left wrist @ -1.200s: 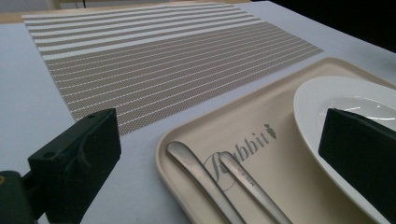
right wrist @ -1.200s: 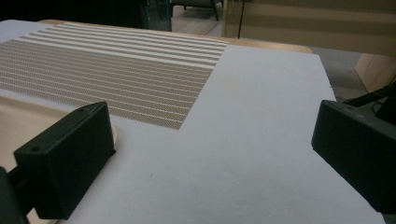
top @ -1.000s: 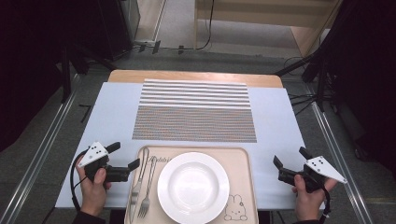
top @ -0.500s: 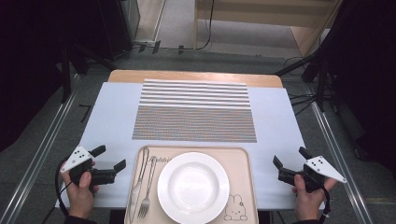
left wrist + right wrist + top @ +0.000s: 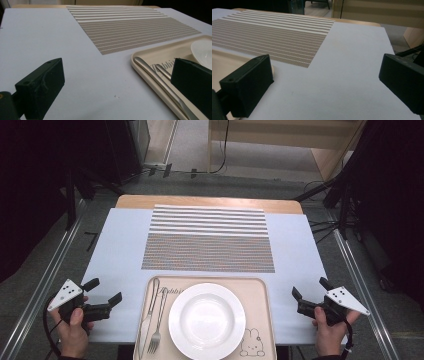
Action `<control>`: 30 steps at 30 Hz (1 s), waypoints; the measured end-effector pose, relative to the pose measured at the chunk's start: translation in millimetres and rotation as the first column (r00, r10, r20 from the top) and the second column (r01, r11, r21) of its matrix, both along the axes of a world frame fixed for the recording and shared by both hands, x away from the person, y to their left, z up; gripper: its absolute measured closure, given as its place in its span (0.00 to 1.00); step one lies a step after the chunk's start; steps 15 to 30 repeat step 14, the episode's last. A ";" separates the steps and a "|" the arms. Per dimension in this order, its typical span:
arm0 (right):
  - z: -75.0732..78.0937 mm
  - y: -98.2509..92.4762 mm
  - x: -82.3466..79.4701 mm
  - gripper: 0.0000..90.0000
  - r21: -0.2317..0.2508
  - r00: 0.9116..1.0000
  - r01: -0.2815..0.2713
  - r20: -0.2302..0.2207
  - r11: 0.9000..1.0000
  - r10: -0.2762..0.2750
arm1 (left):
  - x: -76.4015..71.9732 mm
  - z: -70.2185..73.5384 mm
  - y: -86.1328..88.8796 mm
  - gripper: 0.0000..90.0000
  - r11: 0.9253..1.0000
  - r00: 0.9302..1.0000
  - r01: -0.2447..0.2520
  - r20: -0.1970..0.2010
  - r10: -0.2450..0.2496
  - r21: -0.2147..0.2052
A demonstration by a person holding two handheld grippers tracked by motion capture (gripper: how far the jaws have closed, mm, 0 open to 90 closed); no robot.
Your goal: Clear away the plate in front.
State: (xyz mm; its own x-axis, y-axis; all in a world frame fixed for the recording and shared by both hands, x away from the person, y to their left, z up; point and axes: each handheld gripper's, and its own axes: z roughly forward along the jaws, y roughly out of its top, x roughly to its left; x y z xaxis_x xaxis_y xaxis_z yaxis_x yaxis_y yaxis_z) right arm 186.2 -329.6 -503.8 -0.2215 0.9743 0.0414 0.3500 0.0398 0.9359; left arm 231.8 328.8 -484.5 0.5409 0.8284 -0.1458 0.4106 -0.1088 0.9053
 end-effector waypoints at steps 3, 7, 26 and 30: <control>-0.4 0.2 0.6 0.00 0.000 1.000 0.000 0.001 1.000 0.000 | -1.1 -1.0 5.1 0.00 1.000 1.000 -0.015 0.000 0.015 -0.017; 0.0 1.0 1.3 0.00 0.003 1.000 -0.001 0.001 1.000 0.001 | -2.0 -2.5 6.6 0.00 1.000 1.000 -0.017 -0.003 0.017 -0.009; 0.1 6.0 4.6 0.00 -0.009 1.000 -0.016 0.002 1.000 0.016 | -3.9 -1.4 10.1 0.00 0.999 1.000 -0.031 0.000 0.031 -0.013; 0.1 6.0 4.6 0.00 -0.009 1.000 -0.016 0.002 1.000 0.016 | -3.9 -1.4 10.1 0.00 0.999 1.000 -0.031 0.000 0.031 -0.013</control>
